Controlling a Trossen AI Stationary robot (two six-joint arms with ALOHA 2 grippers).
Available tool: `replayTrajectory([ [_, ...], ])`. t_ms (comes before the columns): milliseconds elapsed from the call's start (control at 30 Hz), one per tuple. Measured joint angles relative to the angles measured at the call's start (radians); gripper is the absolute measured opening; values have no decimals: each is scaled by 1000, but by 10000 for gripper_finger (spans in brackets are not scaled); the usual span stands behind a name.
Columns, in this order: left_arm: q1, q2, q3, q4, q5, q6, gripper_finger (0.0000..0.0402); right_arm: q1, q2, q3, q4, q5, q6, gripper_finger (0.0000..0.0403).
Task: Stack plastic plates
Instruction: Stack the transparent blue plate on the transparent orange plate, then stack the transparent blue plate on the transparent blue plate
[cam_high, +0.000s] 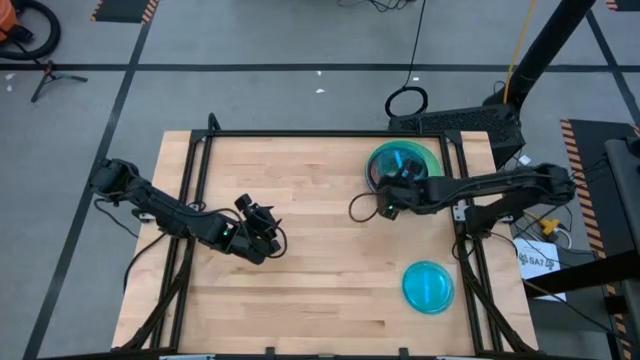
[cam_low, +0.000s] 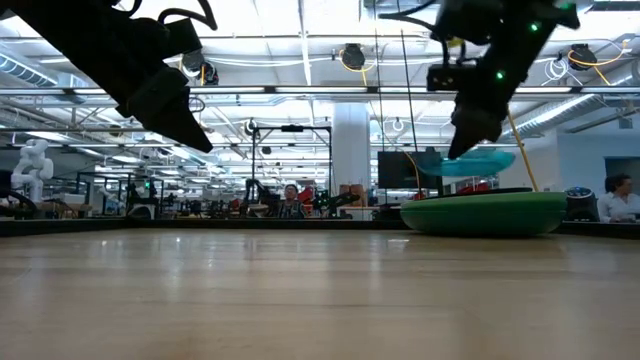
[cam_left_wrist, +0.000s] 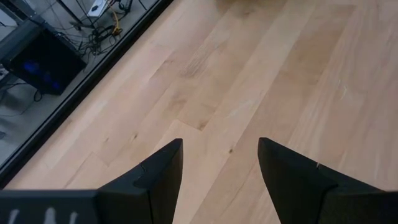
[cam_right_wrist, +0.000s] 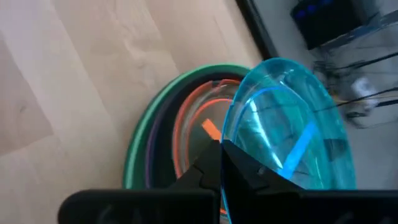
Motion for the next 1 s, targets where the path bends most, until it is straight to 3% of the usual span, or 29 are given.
replayTrajectory([
  [233, 2, 0, 0, 0, 0, 1, 214, -60, -76, -140, 169, -52, -14, 4],
  [400, 2, 0, 0, 1, 0, 1, 214, -70, -67, -145, 215, -123, -17, 24],
  [833, 2, 0, 0, 1, -1, 9, 214, -70, -65, -145, 232, -124, 49, 88],
  [1000, 2, 0, 0, 1, -1, 9, 214, -70, -74, -140, 239, -262, 157, 106],
])
